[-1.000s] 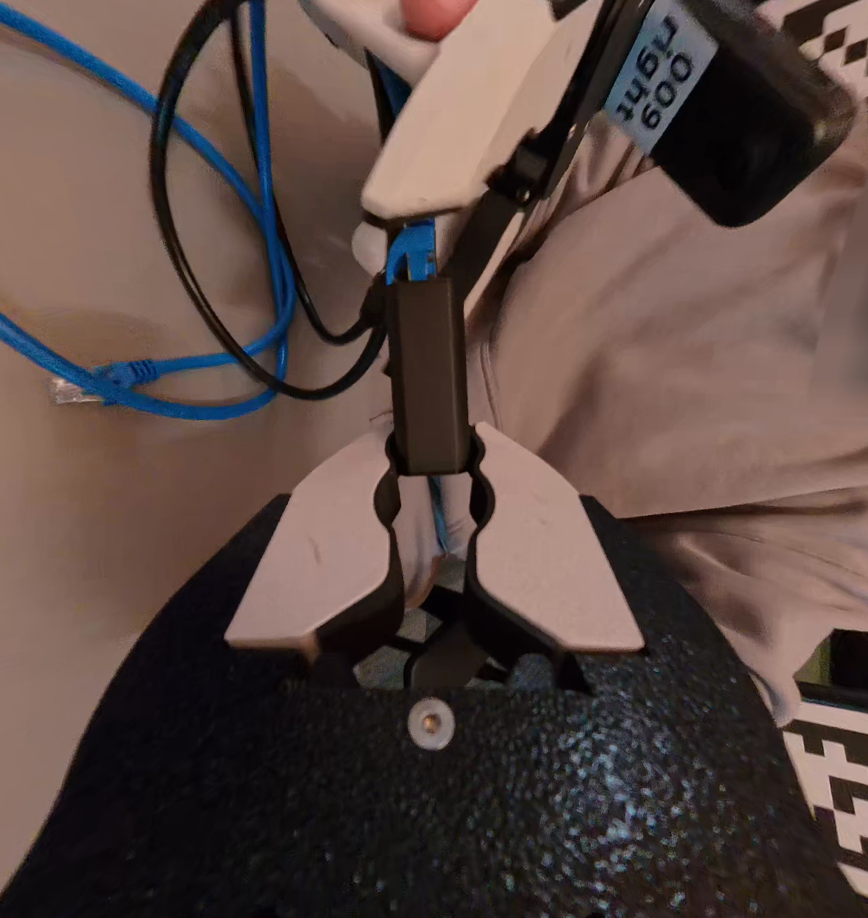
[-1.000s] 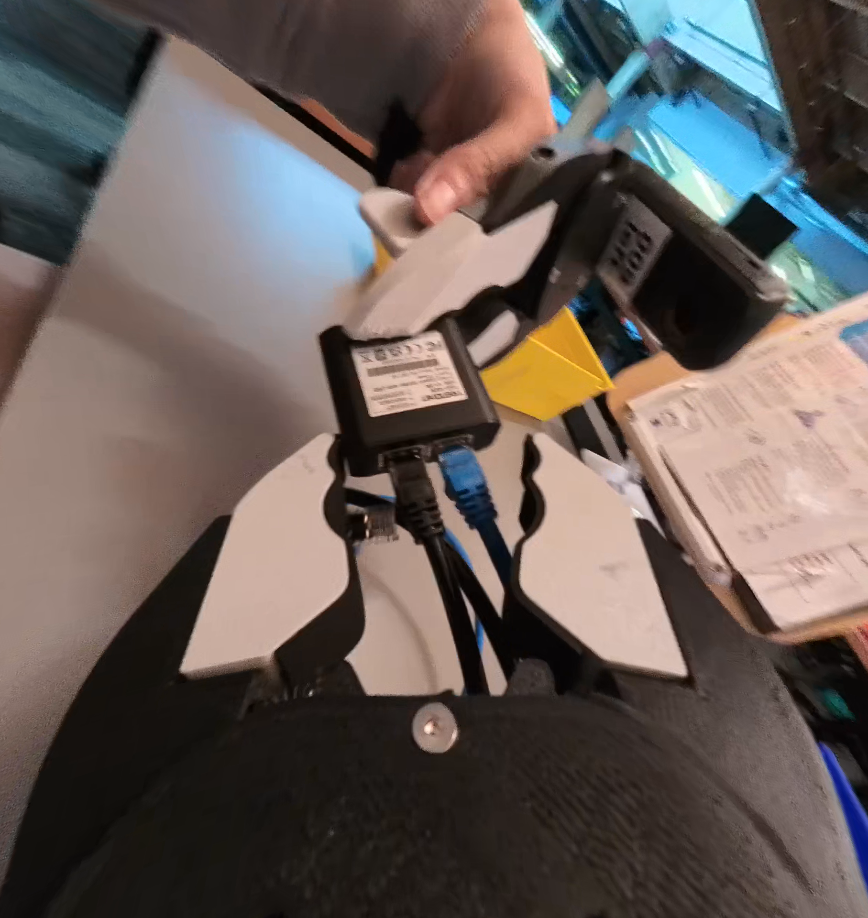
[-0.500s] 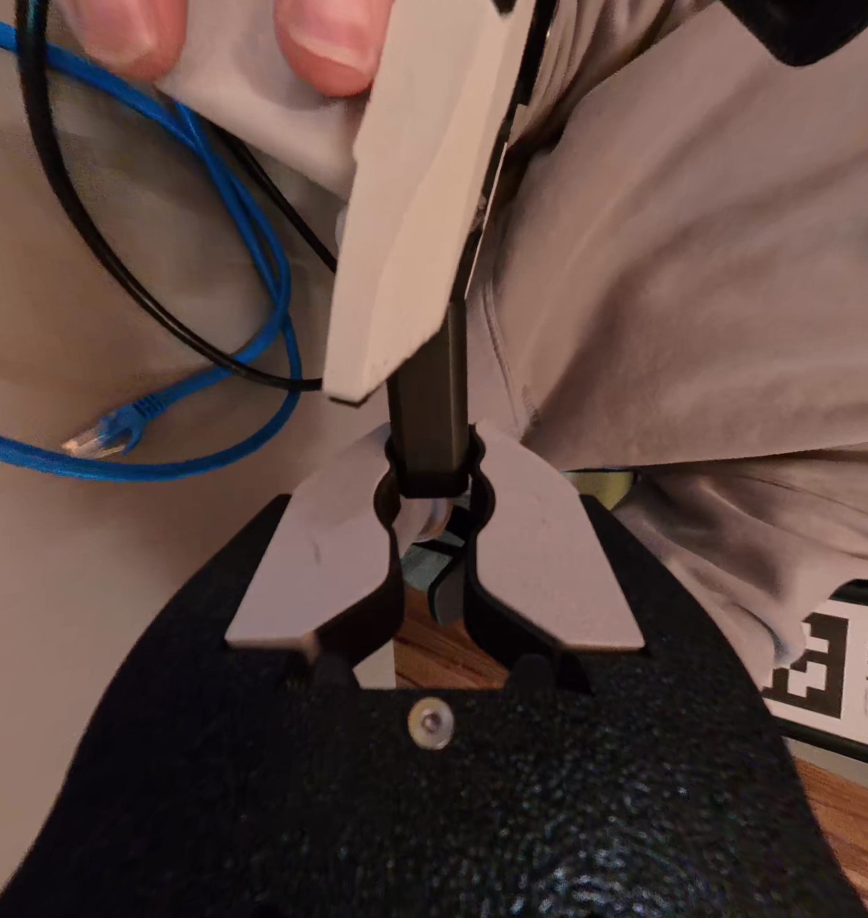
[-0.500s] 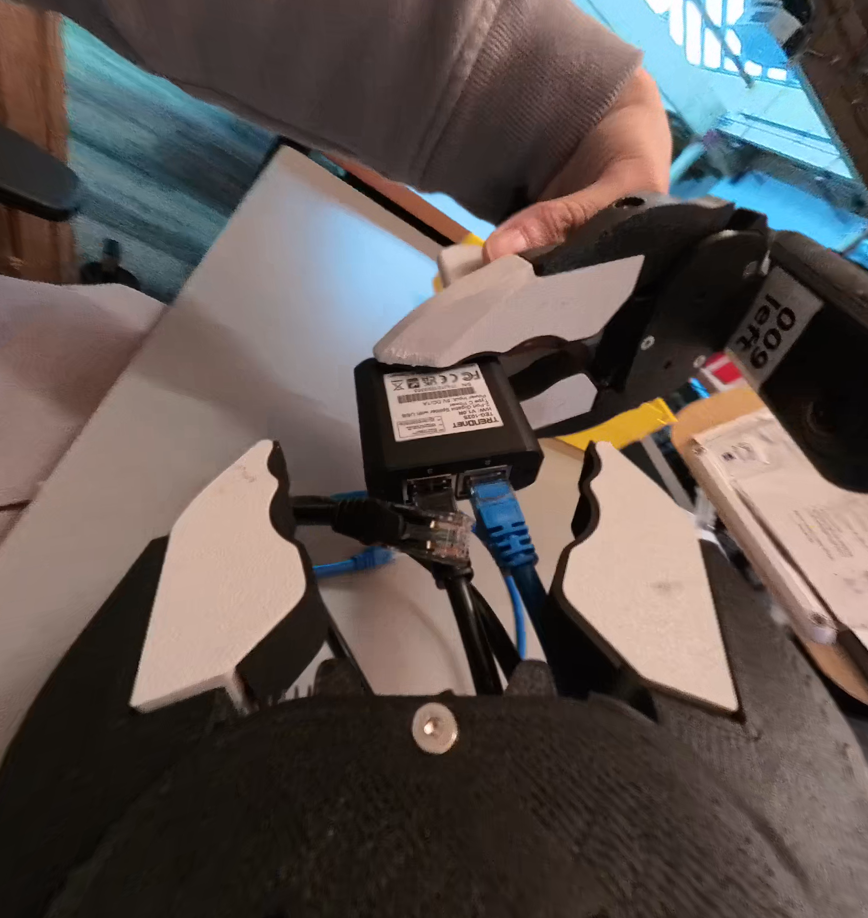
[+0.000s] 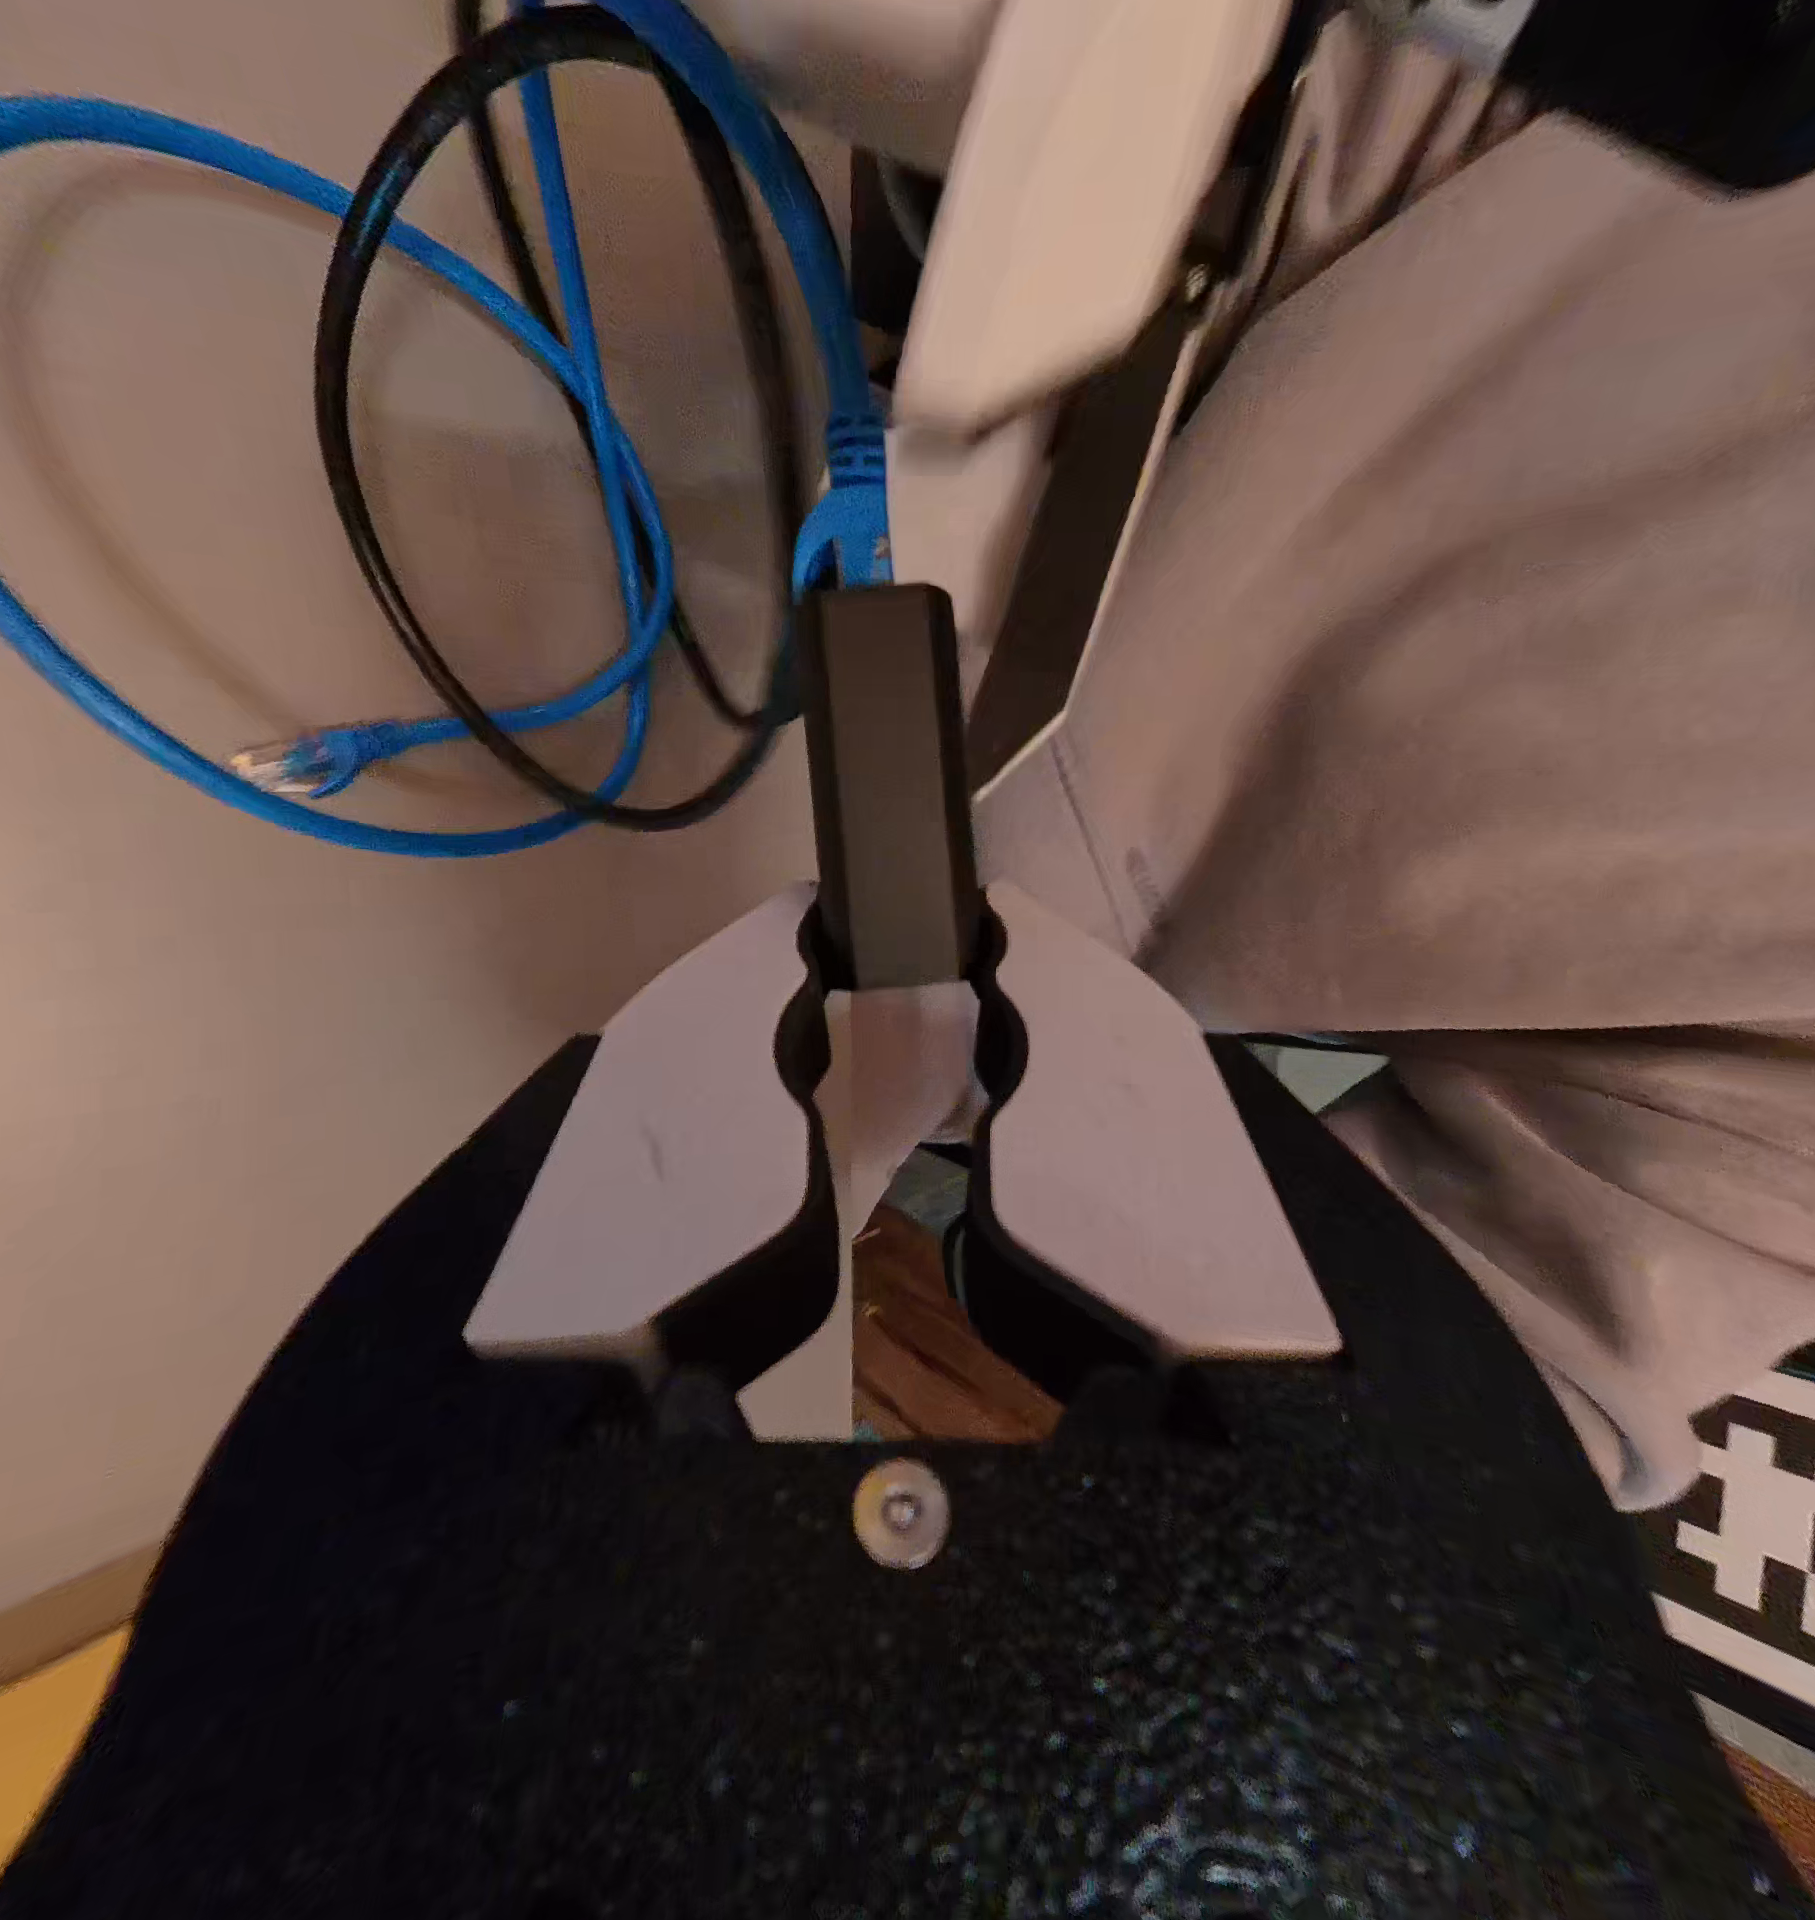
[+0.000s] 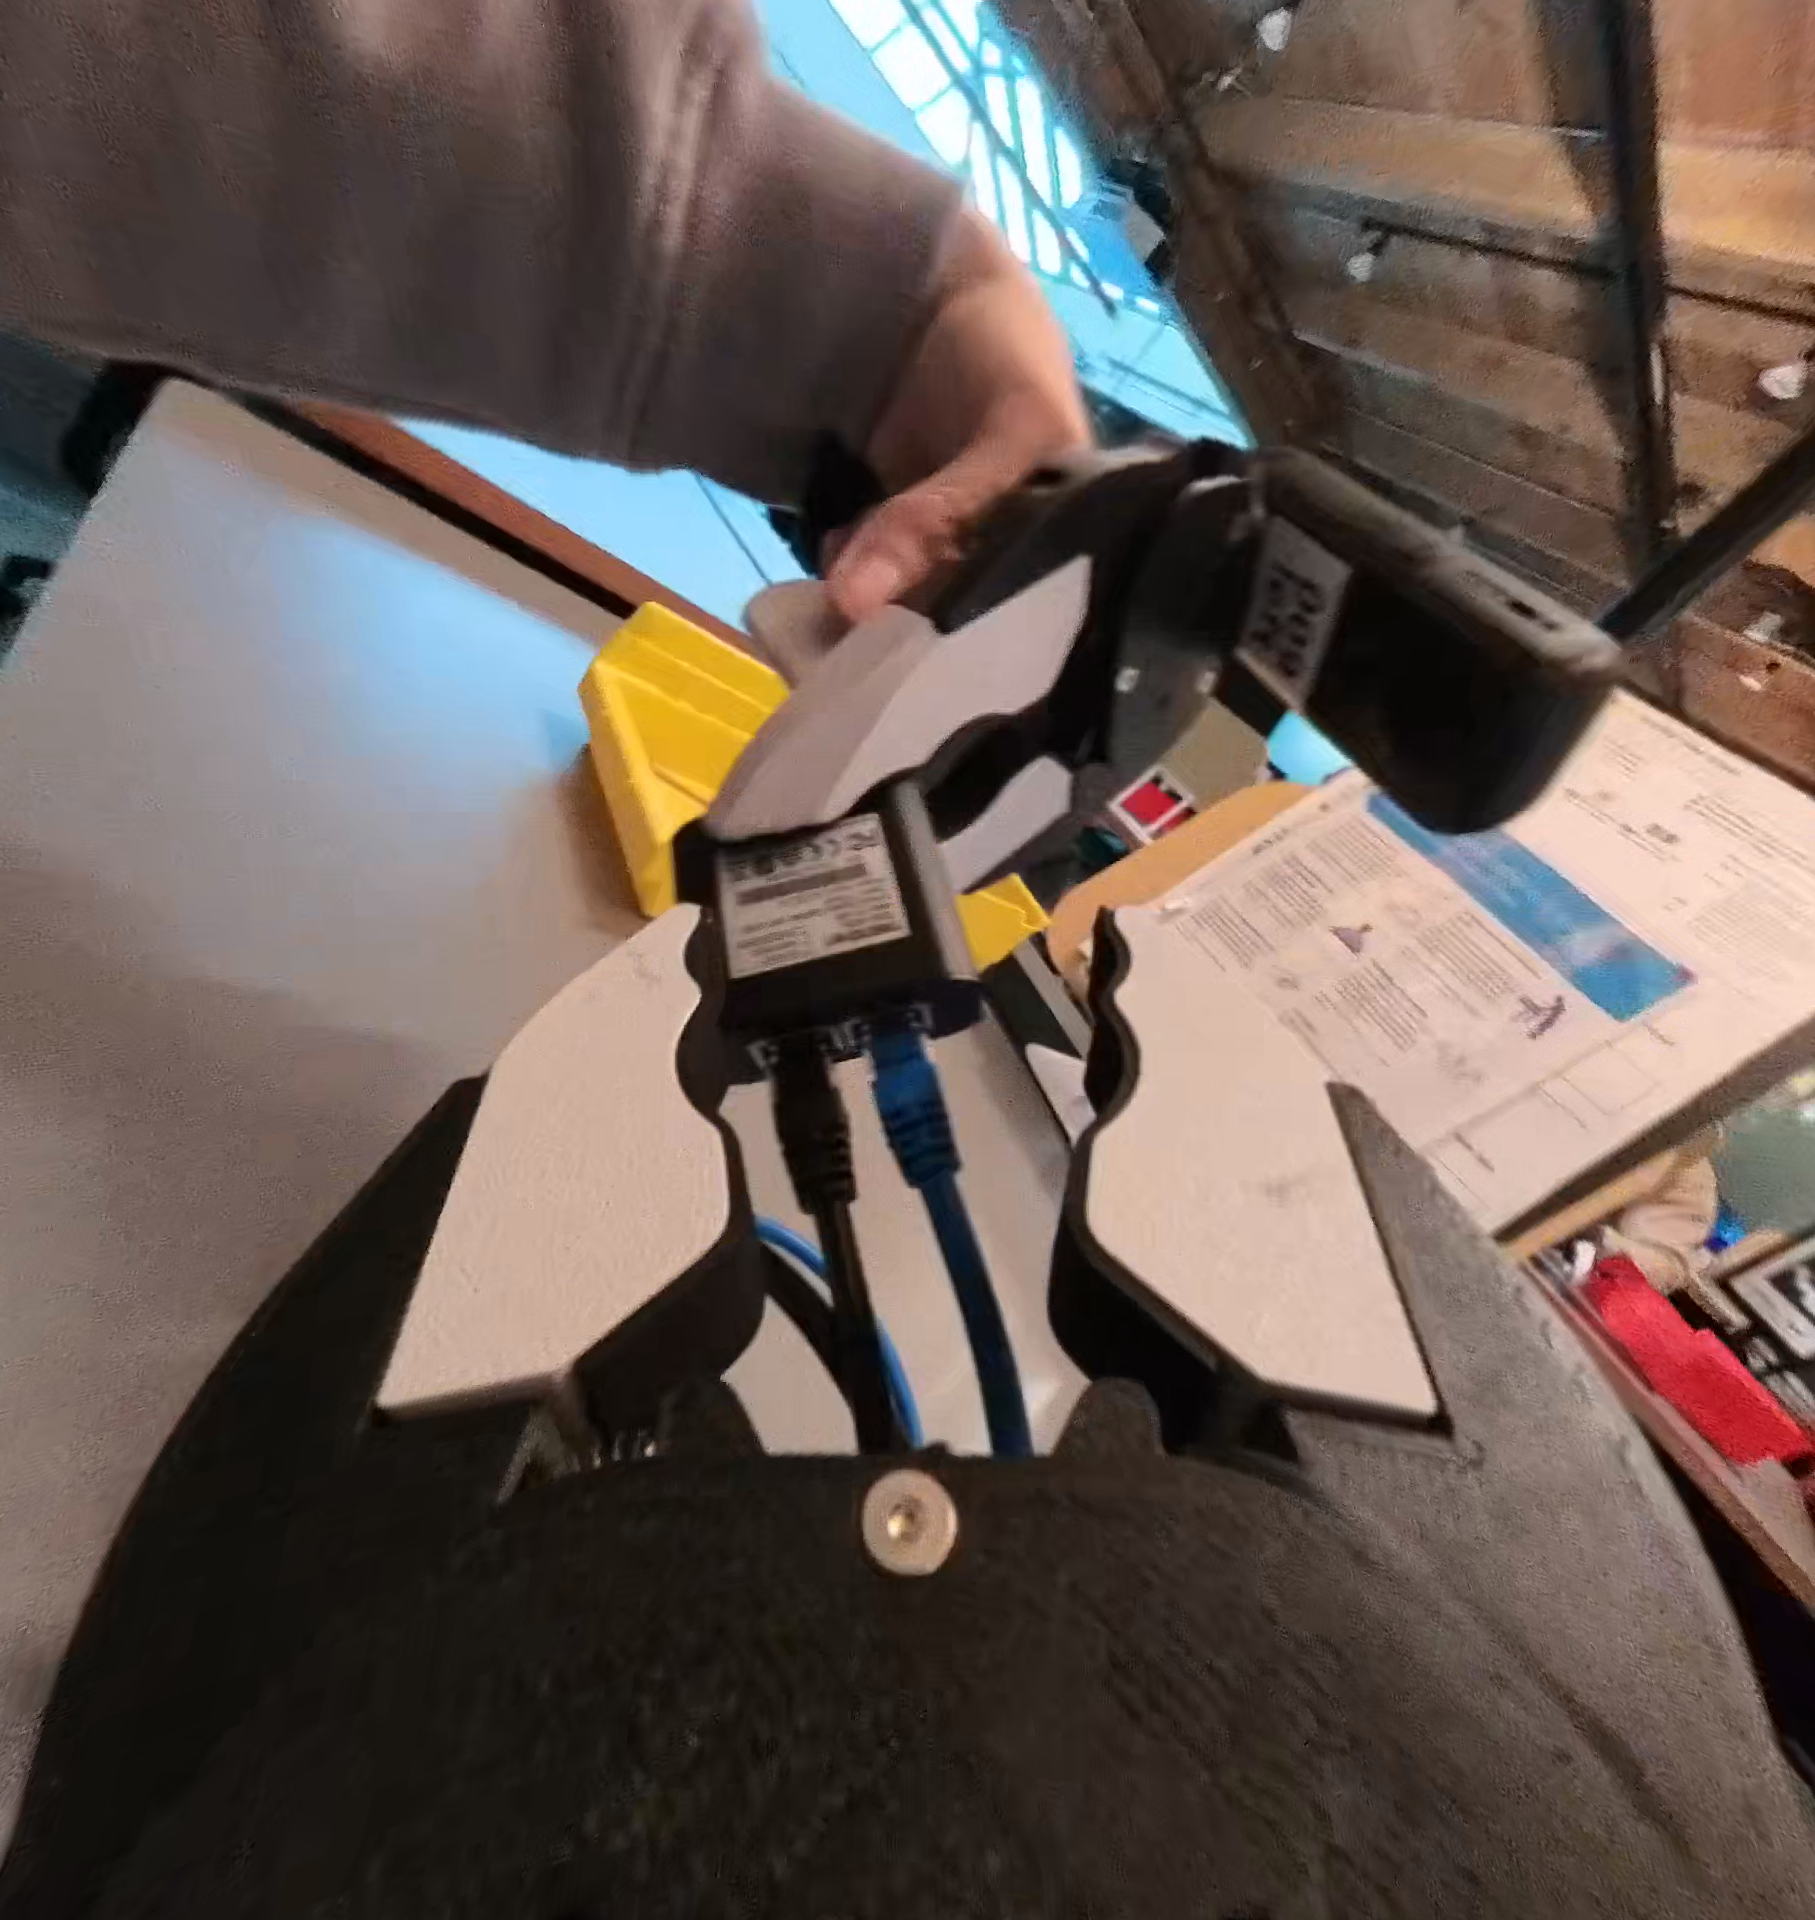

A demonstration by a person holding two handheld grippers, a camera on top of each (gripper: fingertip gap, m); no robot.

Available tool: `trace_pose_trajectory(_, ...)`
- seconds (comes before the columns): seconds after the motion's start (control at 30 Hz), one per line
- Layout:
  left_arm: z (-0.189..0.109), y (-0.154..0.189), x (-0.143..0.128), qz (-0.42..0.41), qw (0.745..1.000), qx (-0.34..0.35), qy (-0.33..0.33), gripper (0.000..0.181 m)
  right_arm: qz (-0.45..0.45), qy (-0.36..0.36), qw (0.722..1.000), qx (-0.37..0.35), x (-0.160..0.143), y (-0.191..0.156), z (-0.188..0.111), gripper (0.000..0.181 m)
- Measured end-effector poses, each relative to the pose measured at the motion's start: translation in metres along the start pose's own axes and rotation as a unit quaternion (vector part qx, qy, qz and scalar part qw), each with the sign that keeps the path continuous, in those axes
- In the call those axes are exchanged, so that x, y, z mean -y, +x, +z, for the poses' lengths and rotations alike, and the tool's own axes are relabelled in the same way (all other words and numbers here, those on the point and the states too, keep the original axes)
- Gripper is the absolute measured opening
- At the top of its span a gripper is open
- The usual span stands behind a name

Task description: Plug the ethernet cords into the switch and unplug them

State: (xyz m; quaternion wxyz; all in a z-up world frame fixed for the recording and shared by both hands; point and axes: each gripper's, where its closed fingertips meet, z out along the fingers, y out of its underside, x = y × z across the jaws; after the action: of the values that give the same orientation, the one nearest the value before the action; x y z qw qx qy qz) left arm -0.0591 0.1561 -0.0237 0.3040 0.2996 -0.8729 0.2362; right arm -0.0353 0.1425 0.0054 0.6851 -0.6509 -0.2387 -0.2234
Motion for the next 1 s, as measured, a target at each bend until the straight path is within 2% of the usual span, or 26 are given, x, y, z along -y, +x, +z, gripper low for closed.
trace_pose_trajectory(0.03, -0.002, 0.001, 0.0, 0.0, 1.0, 0.003, -0.009, 0.023, -0.008, -0.001, 1.0, 0.024, 0.001, -0.009, 0.002, 0.066)
trace_pose_trajectory(0.1, -0.007, 0.007, 0.004, 0.0, 1.0, -0.016, -0.005, 0.023, -0.007, -0.016, 0.999, 0.046, -0.001, -0.018, 0.009, 0.086)
trace_pose_trajectory(0.17, -0.009, 0.014, 0.011, 0.005, 0.999, -0.036, 0.007, 0.024, 0.002, -0.016, 0.999, 0.031, -0.007, -0.017, 0.014, 0.098)
trace_pose_trajectory(0.27, 0.0, 0.013, 0.012, -0.012, 0.999, -0.051, -0.007, 0.024, -0.004, -0.018, 1.0, 0.006, -0.017, -0.014, 0.017, 0.092)
trace_pose_trajectory(0.37, 0.008, 0.01, 0.005, -0.022, 0.998, -0.056, -0.035, 0.025, 0.064, -0.003, 0.996, 0.063, -0.017, -0.027, 0.016, 0.091)
trace_pose_trajectory(0.43, 0.01, 0.01, 0.006, -0.023, 0.997, -0.053, -0.042, 0.024, 0.062, -0.004, 0.995, 0.076, -0.017, -0.028, 0.011, 0.084)
trace_pose_trajectory(0.57, 0.015, 0.014, 0.011, -0.009, 0.997, -0.043, -0.062, 0.025, 0.023, -0.01, 0.999, 0.048, -0.017, -0.019, 0.006, 0.072)
trace_pose_trajectory(0.67, 0.013, 0.015, 0.017, 0.005, 0.998, -0.029, -0.053, 0.025, 0.003, -0.02, 1.0, 0.014, -0.018, -0.009, 0.007, 0.072)
trace_pose_trajectory(0.7, 0.009, 0.014, 0.024, 0.012, 0.999, -0.018, -0.026, 0.025, -0.005, -0.028, 0.999, -0.016, -0.019, 0.0, 0.006, 0.072)
trace_pose_trajectory(0.77, -0.005, 0.013, 0.048, 0.017, 0.996, 0.007, 0.086, 0.025, 0.018, -0.036, 0.996, -0.078, -0.022, 0.025, -0.001, 0.071)
trace_pose_trajectory(0.83, -0.023, 0.011, 0.075, 0.011, 0.972, 0.042, 0.231, 0.025, 0.049, -0.046, 0.988, -0.137, -0.025, 0.048, -0.011, 0.071)
trace_pose_trajectory(0.87, -0.029, 0.011, 0.081, 0.007, 0.959, 0.053, 0.28, 0.026, 0.05, -0.057, 0.983, -0.165, -0.027, 0.056, -0.014, 0.071)
trace_pose_trajectory(0.93, -0.028, 0.013, 0.081, 0.0, 0.942, 0.056, 0.331, 0.035, 0.036, -0.077, 0.981, -0.173, -0.026, 0.057, -0.011, 0.071)
trace_pose_trajectory(1.0, -0.021, 0.006, 0.077, -0.012, 0.934, 0.078, 0.349, 0.023, 0.021, -0.102, 0.98, -0.169, -0.024, 0.049, -0.004, 0.071)
